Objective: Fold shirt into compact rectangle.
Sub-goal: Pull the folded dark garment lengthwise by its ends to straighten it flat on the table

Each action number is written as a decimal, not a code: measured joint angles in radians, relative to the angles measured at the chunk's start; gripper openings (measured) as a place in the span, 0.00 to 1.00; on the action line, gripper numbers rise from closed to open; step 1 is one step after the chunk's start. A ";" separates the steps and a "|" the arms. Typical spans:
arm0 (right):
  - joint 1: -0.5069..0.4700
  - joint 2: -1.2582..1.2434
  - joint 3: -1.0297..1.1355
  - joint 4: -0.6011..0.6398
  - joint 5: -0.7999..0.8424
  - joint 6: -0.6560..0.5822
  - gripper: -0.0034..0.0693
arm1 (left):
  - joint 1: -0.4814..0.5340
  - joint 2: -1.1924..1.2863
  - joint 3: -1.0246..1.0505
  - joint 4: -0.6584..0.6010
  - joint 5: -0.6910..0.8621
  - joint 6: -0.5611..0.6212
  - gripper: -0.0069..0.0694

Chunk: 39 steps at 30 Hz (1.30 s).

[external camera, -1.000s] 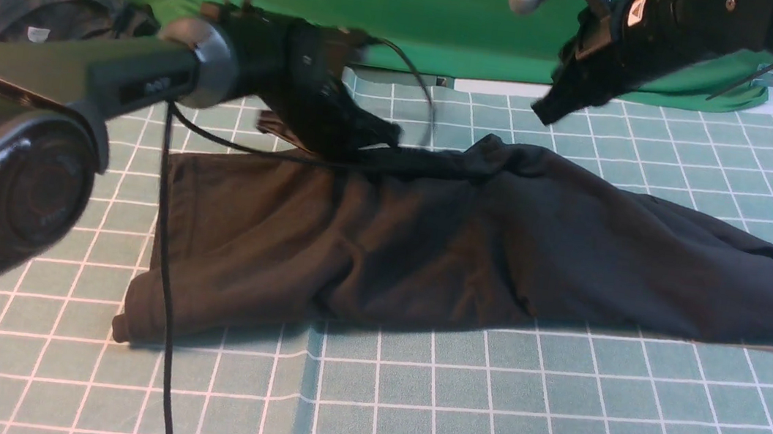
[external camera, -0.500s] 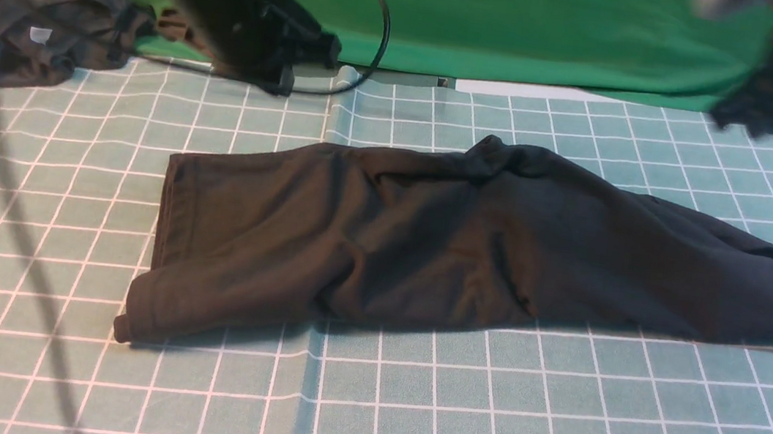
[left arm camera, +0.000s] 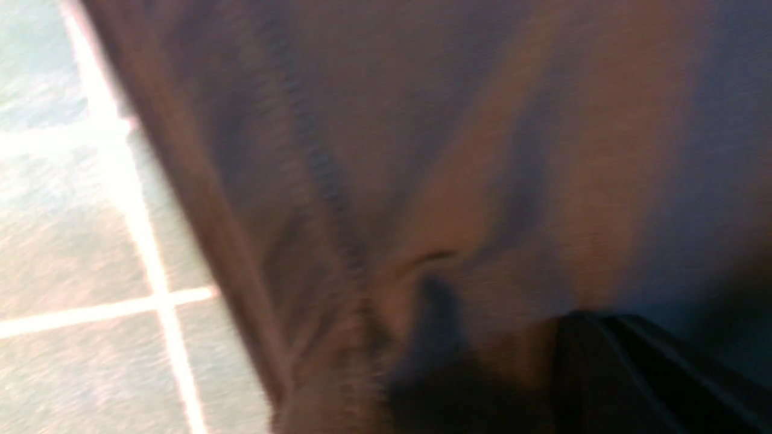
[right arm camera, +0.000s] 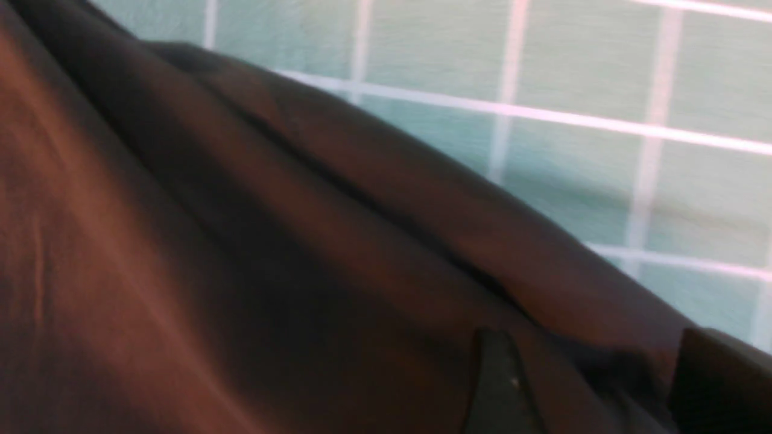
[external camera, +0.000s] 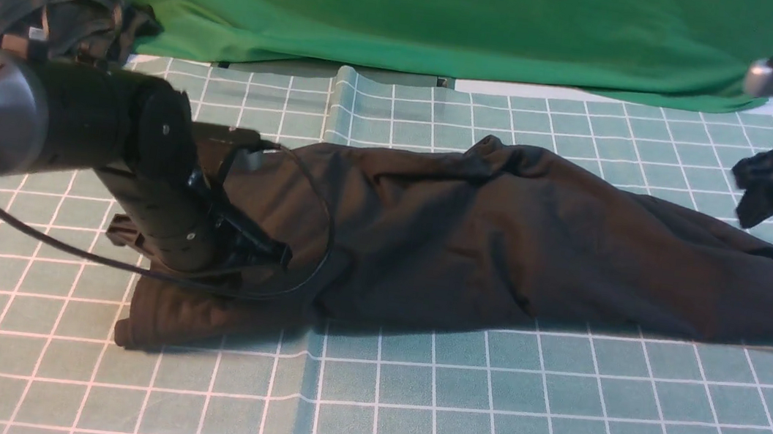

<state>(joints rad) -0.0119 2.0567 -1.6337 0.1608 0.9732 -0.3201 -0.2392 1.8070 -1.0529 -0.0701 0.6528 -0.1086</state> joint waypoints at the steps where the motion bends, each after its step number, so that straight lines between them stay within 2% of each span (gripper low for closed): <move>1: 0.007 0.012 0.000 0.002 -0.008 -0.002 0.57 | 0.000 0.001 0.000 0.025 -0.002 -0.032 0.10; 6: 0.041 0.055 0.000 0.014 -0.037 -0.020 0.60 | -0.001 0.002 0.002 0.100 -0.014 -0.110 0.10; 11: 0.079 0.076 0.000 0.018 -0.077 -0.065 0.67 | -0.001 0.002 0.004 0.101 -0.025 -0.120 0.10; 16: 0.091 0.094 0.000 0.019 -0.110 -0.082 0.67 | -0.001 0.002 0.004 0.099 -0.027 -0.120 0.10; 18: 0.091 0.100 0.000 0.019 -0.109 -0.084 0.58 | -0.001 0.002 0.004 0.099 -0.029 -0.120 0.10; 21: 0.091 0.101 0.000 0.021 -0.106 -0.092 0.29 | -0.001 0.002 0.005 0.099 -0.033 -0.120 0.10; 22: 0.091 0.101 0.000 0.021 -0.106 -0.092 0.29 | -0.001 0.002 0.005 0.099 -0.033 -0.120 0.10; 23: 0.091 0.096 0.000 0.022 -0.105 -0.094 0.16 | -0.001 0.002 0.005 0.099 -0.034 -0.120 0.10; 27: 0.091 0.062 0.000 0.010 -0.106 -0.103 0.09 | -0.001 0.002 0.005 0.098 -0.034 -0.120 0.10; 39: 0.060 0.023 -0.031 -0.060 -0.169 -0.104 0.09 | -0.001 0.002 0.005 0.097 -0.036 -0.113 0.10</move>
<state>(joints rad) 0.0481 2.0800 -1.6651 0.1008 0.8043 -0.4242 -0.2403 1.8088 -1.0480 0.0270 0.6166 -0.2217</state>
